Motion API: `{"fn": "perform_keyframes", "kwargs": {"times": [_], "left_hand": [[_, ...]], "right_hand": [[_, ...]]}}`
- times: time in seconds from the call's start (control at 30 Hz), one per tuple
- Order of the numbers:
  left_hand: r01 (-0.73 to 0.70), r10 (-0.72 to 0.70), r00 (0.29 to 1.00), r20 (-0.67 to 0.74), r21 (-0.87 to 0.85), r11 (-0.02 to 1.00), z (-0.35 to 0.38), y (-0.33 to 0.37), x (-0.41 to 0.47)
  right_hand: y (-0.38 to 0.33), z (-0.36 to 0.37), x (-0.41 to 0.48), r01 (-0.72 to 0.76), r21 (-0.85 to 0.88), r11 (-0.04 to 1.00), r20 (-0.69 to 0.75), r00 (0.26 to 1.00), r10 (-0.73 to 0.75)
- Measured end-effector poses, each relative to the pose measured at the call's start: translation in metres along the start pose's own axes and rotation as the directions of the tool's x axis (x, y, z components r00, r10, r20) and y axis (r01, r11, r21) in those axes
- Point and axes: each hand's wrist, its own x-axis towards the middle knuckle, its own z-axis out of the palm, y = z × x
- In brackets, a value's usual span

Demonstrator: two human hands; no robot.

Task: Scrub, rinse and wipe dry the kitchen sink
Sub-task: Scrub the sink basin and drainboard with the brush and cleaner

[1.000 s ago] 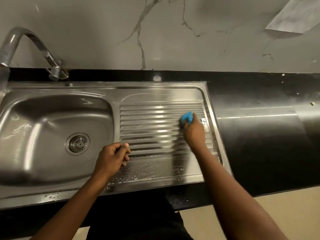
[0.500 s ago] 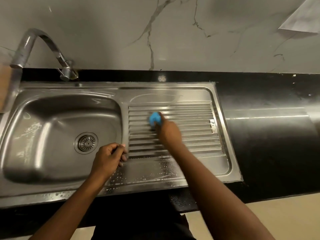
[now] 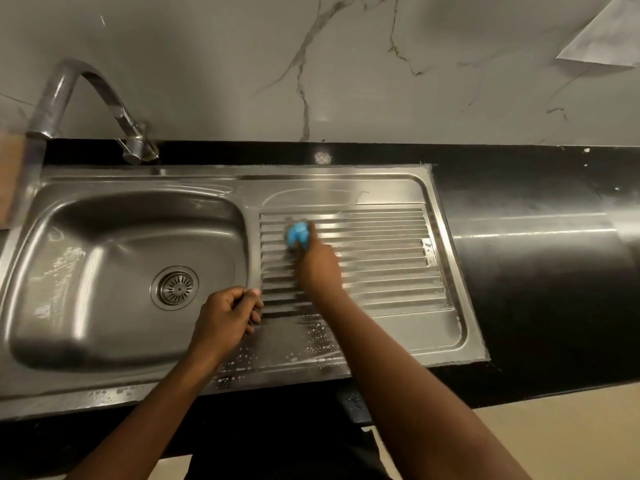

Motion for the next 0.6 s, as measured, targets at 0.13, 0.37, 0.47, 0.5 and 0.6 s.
{"fn": "perform_keyframes", "kwargs": {"times": [0.13, 0.37, 0.47, 0.5, 0.6], "left_hand": [[0.018, -0.017, 0.999, -0.03, 0.029, 0.999, -0.006, -0.003, 0.002], [0.017, -0.017, 1.0, 0.001, -0.008, 1.0, -0.001, 0.002, 0.005], [0.017, -0.017, 1.0, 0.013, -0.007, 1.0, 0.001, 0.001, 0.006], [0.018, -0.018, 1.0, 0.014, -0.006, 1.0, 0.001, 0.0, 0.006], [0.021, -0.021, 1.0, 0.01, -0.003, 1.0, 0.0, -0.001, 0.005]], "right_hand": [[-0.034, 0.034, 0.004, 0.084, 0.04, 0.996, 0.127, 0.988, -0.089], [0.057, -0.066, 0.033, -0.054, -0.231, 0.972, -0.085, 0.996, 0.035], [0.099, -0.125, 0.041, -0.205, -0.174, 0.963, -0.221, 0.961, 0.165], [0.105, -0.135, 0.042, -0.234, -0.148, 0.961, -0.24, 0.951, 0.195], [0.092, -0.126, 0.044, -0.273, -0.082, 0.958, -0.253, 0.936, 0.245]]}}
